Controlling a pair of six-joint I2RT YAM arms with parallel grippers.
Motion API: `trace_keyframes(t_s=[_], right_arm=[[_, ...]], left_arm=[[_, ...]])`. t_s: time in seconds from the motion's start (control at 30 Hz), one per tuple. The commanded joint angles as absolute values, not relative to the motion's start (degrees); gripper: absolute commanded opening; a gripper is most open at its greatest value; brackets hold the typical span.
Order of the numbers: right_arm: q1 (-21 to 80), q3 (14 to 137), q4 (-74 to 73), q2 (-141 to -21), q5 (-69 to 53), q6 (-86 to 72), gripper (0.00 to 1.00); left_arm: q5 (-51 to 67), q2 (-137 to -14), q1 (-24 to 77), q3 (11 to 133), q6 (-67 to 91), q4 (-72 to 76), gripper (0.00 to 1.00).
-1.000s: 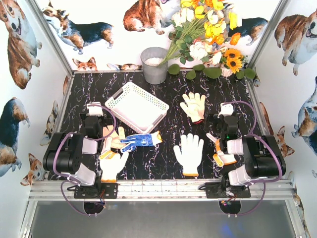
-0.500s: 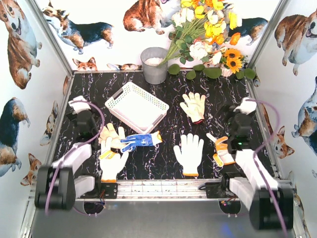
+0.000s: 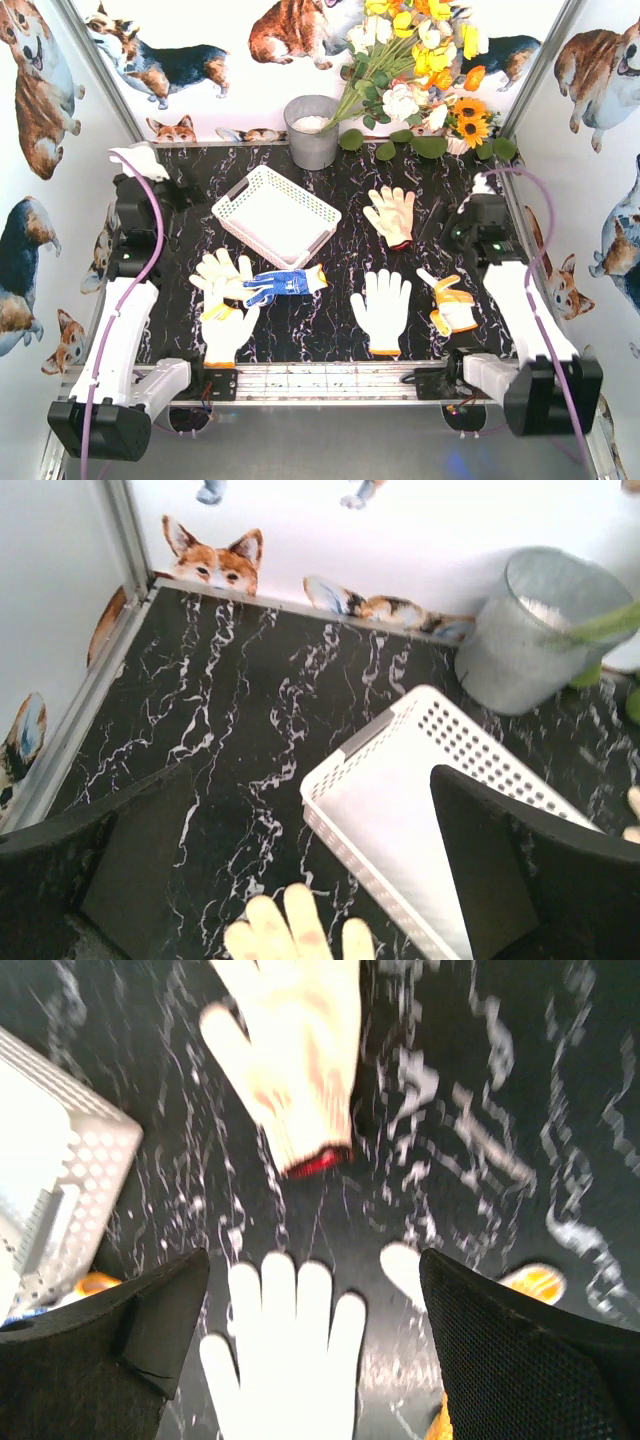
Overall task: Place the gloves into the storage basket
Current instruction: Pick up the glove from the center of the board.
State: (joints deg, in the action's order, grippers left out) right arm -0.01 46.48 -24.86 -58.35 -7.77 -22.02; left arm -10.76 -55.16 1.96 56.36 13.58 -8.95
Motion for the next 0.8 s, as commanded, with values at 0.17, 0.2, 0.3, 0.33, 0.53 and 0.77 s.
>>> trace_keyframes(t_s=[0.17, 0.2, 0.3, 0.33, 0.53, 0.77], right_arm=[[0.0, 50.3, -30.4, -72.6, -15.4, -27.6, 0.78], [-0.2, 50.4, -29.1, -74.1, -16.4, -28.2, 0.75], [-0.8, 51.3, -25.8, -79.0, -19.5, -29.6, 0.69], [-1.0, 51.8, -25.3, -80.7, -20.0, -29.8, 0.67], [-1.6, 53.2, -20.2, -87.7, -19.6, -32.3, 0.60], [-3.0, 56.6, -18.2, -93.1, -19.8, -33.2, 0.55]], left_arm=[[-2.8, -55.6, 2.2, 49.6, 9.0, -11.0, 1.00], [-2.6, -55.3, 2.2, 49.1, 9.3, -10.7, 1.00], [-2.9, -54.6, 2.2, 48.7, 9.4, -10.7, 1.00], [-3.3, -54.5, 2.1, 48.8, 9.3, -10.9, 1.00], [-3.1, -53.9, 2.2, 48.6, 9.5, -11.1, 1.00], [-3.5, -53.5, 2.2, 48.6, 9.4, -11.7, 1.00]])
